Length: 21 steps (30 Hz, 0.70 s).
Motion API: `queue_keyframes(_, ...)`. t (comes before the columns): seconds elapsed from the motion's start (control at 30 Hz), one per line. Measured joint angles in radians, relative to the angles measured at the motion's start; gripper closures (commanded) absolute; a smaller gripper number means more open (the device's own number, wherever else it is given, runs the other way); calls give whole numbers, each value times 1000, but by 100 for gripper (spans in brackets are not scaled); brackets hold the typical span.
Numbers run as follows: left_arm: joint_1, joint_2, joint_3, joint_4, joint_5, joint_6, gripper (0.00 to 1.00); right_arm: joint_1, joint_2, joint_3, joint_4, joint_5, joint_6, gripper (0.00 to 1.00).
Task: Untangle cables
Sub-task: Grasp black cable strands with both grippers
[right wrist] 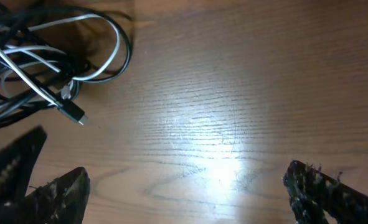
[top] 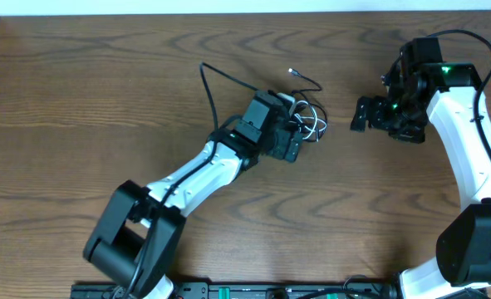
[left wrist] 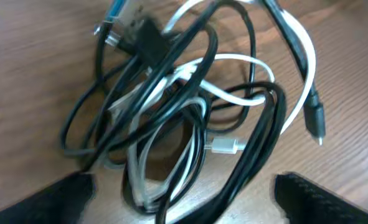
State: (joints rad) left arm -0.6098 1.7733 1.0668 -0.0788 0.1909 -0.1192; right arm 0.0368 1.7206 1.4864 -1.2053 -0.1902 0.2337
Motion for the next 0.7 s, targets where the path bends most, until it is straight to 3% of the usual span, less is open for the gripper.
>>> queue_keyframes(0.1,-2,34,0,7,-11,11,92,0,0,0,-6,-2,-4,3)
queue_keyframes(0.27,-2,-62,0,-51,21,-44,92,0,0,0,-10,-6,-12,1)
queue_keyframes(0.37,-2,-322,7,-44,56,-196,92,18,0,0,-41,-127,-169,1)
queue_keyframes(0.43,-2,-390,18,-55,74,-248,92,62,0,0,-55,-234,-275,1)
queue_keyframes(0.57,-2,-351,25,-203,84,-274,92,157,0,0,-31,-320,-351,1)
queue_keyframes(0.7,-2,-332,23,-183,58,-274,92,195,-1,-1,54,-333,-373,10)
